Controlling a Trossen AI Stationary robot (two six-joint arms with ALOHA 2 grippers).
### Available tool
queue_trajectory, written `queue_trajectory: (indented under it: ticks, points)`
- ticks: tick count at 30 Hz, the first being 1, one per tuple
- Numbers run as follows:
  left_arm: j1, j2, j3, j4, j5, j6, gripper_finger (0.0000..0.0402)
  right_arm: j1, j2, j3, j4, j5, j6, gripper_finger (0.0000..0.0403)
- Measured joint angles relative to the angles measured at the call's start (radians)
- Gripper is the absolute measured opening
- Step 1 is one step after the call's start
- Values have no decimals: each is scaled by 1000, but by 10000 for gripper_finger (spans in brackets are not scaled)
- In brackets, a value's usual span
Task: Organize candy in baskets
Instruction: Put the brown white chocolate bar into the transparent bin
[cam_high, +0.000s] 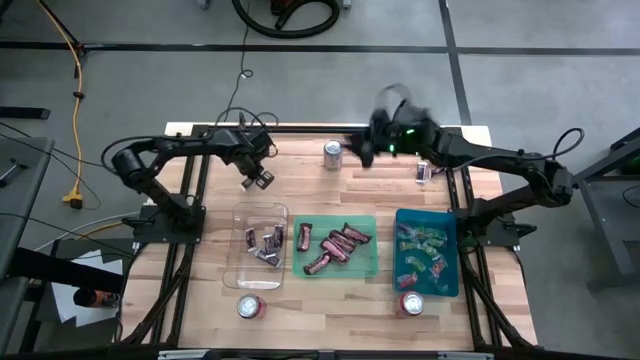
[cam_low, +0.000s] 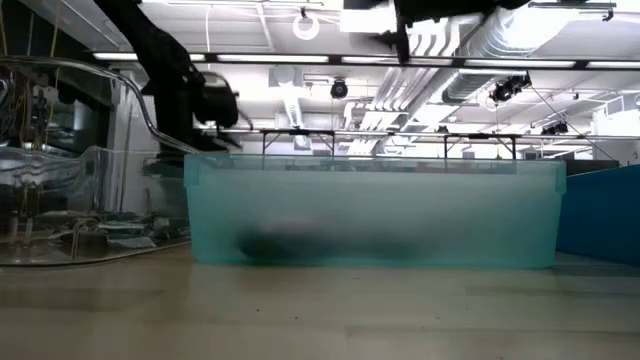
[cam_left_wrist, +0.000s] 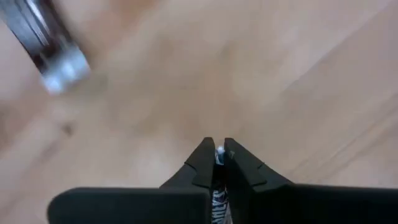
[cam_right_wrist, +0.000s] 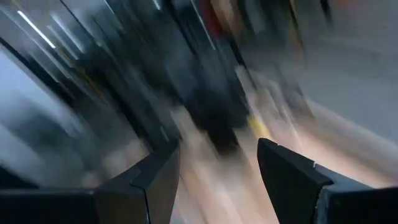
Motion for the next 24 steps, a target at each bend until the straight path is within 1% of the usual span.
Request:
queue_trajectory:
  ticks: [2, 3, 4, 6, 8, 9, 11, 14, 16, 19, 22, 24]
  points:
    - [0, -42, 10, 18, 1, 0, 3, -20, 4, 35, 281, 36, 28, 211]
    - [0, -61, 13, 16, 4, 0, 3, -39, 8, 71, 359, 75, 27, 211]
    - [0, -79, 18, 17, 5, 0, 2, -67, 8, 116, 375, 120, 27, 210]
    - [0, -114, 33, 24, 8, 2, 1, -130, 16, 218, 310, 187, 5, 207]
    - [0, -145, 40, 26, 6, 8, 1, -183, 31, 322, 190, 182, -40, 202]
    - [0, -160, 41, 27, 5, 8, 1, -207, 37, 368, 124, 153, -55, 200]
    - [-1, -196, 42, 39, 5, 8, 1, -229, 43, 444, -1, 61, -86, 198]
    - [-1, -261, 44, 62, 14, -13, 0, -221, 41, 504, -203, -62, -166, 197]
    - [-9, -311, 44, 90, 49, -30, 0, -188, 41, 509, -322, -93, -218, 197]
    - [-41, -393, 44, 150, 99, -87, 0, -128, 42, 478, -445, -99, -280, 197]
    - [-101, -473, 44, 236, 152, -155, 0, -59, 42, 392, -458, -99, -307, 197]
    - [-155, -517, 44, 306, 186, -193, 0, -15, 43, 324, -425, -104, -307, 197]
